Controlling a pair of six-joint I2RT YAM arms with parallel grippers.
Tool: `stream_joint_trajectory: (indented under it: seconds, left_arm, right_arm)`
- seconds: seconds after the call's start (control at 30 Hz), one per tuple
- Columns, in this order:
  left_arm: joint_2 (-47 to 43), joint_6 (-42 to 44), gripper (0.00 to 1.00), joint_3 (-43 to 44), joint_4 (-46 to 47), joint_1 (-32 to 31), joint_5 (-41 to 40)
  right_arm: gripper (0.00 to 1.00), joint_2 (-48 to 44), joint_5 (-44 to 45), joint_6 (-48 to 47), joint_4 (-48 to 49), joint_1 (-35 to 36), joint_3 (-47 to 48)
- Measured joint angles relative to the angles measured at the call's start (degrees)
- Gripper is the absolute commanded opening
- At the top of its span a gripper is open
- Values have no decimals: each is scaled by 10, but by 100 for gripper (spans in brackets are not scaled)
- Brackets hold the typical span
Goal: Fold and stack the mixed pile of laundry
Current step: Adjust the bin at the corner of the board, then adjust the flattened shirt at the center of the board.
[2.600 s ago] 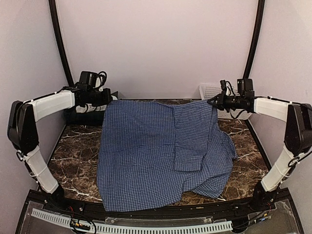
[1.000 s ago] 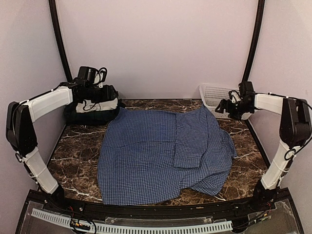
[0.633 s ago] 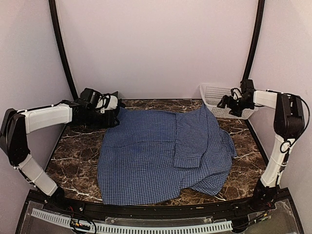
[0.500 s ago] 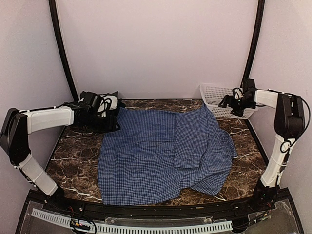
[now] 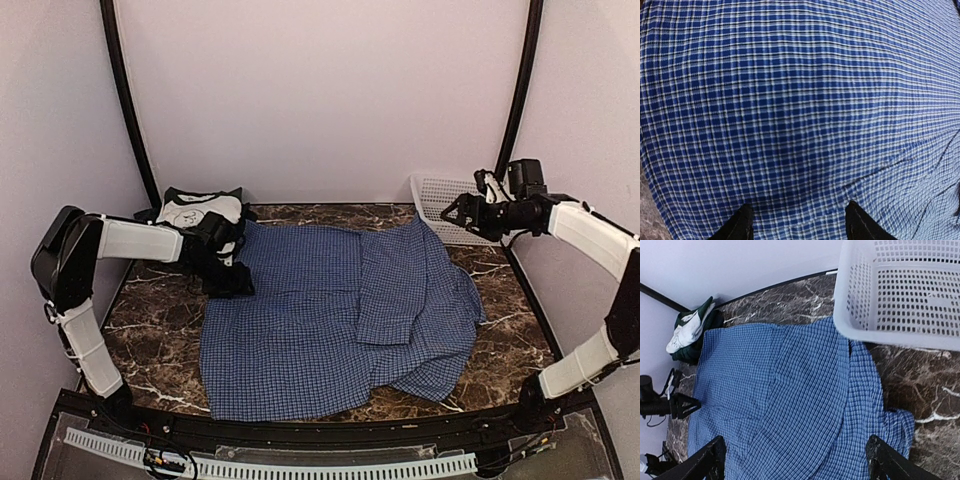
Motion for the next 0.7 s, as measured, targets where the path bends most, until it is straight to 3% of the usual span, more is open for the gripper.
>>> stream_joint_trajectory:
  seconds: [0.33, 0.43, 0.53, 0.7]
  left_arm:
    - [38, -2, 60, 38, 3, 92, -12]
    - [20, 12, 60, 38, 2, 86, -32]
    - [-36, 49, 59, 34, 5, 17, -52]
    - [-180, 134, 50, -8, 81, -185, -17]
  right_arm:
    - [89, -159, -29, 39, -69, 88, -123]
    - [85, -201, -38, 49, -89, 116, -136]
    - [79, -235, -44, 60, -109, 147, -154]
    - [63, -256, -49, 70, -136, 177, -183]
